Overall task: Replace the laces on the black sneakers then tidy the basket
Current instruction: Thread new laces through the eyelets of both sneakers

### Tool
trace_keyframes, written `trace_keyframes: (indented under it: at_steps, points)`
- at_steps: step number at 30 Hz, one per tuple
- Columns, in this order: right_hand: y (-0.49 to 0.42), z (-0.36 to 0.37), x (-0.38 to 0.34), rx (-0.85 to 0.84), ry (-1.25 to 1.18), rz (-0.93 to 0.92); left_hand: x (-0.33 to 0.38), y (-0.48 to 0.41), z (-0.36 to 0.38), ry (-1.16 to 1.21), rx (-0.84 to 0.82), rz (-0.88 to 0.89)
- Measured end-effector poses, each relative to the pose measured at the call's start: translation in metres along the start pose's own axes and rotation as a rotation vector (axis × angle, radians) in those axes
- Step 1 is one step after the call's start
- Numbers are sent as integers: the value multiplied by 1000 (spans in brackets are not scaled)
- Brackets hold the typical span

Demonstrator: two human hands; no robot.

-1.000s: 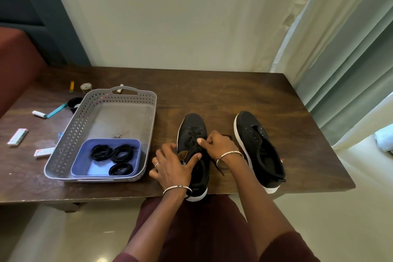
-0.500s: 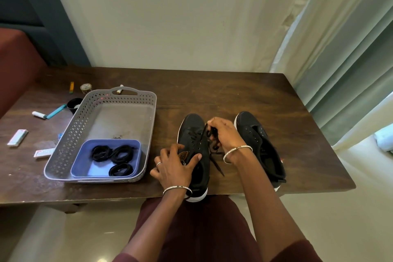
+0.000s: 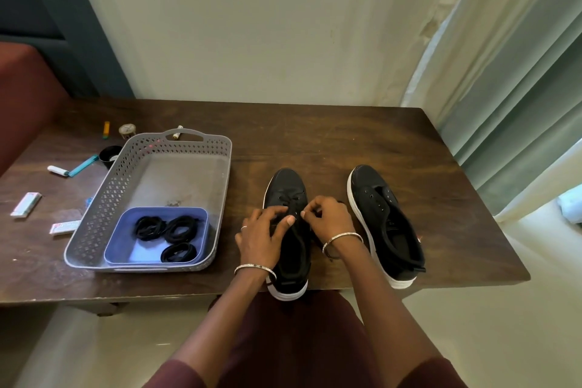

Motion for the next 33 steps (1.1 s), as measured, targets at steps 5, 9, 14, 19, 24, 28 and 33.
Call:
trace_keyframes:
  at_steps: [5, 9, 14, 19, 24, 28, 33]
  points:
    - [-2, 4, -5, 83, 150, -72, 10, -32, -2, -42, 65, 40]
    - [0, 7, -5, 98, 198, -27, 6, -50, -1, -132, 13, 94]
    - [0, 10, -5, 110, 142, 6, 4, -52, 2, -398, -18, 329]
    - [2, 12, -3, 112, 116, 25, -1, -57, 4, -383, -79, 326]
    - [2, 16, 0, 107, 72, 27, -4, -69, -1, -288, -244, 288]
    - [-3, 18, 2, 60, -52, 61, -2, -75, -4, -277, -306, 286]
    - [-2, 15, 8, 17, -205, 139, -3, -72, -7, -255, -258, 298]
Point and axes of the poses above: each hand's wrist, its own y-axis away from the middle knuckle, its own z-axis out of the palm, x = y × z, the point moved 2 cm from there along -y, towards the middle knuckle, and after that the axes turned 4 degrees about z, right-handed, at the moved point
